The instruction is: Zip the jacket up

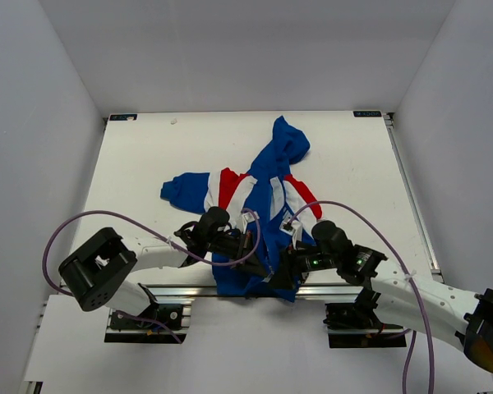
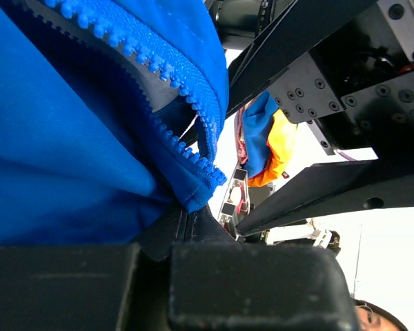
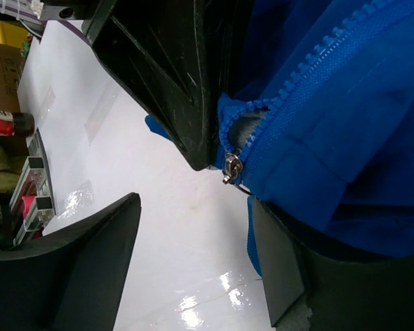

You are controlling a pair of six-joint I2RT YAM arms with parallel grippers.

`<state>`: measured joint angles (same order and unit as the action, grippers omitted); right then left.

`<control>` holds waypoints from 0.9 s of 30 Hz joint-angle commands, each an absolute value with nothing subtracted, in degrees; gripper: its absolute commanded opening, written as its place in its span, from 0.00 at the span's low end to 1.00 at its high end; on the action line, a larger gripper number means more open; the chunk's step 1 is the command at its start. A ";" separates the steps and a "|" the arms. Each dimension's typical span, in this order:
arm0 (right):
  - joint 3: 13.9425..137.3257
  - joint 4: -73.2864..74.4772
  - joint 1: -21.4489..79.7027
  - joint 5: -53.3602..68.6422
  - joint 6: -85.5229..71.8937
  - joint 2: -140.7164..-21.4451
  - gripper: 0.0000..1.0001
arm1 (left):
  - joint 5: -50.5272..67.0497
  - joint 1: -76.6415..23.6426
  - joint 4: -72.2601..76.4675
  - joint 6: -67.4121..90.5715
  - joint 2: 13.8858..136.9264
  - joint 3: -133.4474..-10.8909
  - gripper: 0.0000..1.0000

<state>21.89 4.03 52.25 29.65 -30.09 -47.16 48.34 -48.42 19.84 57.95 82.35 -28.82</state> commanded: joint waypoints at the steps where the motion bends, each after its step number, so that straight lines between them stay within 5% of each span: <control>1: 21.80 0.62 52.73 29.09 -30.23 -47.63 0.70 | 50.27 -48.16 20.30 58.18 82.00 -30.50 0.00; 13: 21.71 -1.58 53.17 25.05 -30.41 -50.62 0.68 | 49.83 -48.16 21.00 58.45 80.51 -29.97 0.00; 24: 21.71 -0.27 53.26 25.31 -31.37 -48.34 0.19 | 49.39 -48.16 20.39 58.62 80.68 -30.06 0.00; 27: 21.97 0.44 53.26 24.87 -31.99 -48.08 0.14 | 49.22 -48.25 19.60 58.36 80.60 -30.41 0.00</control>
<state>21.63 1.43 52.95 25.58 -31.48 -49.06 48.49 -48.27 19.84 58.57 82.39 -28.91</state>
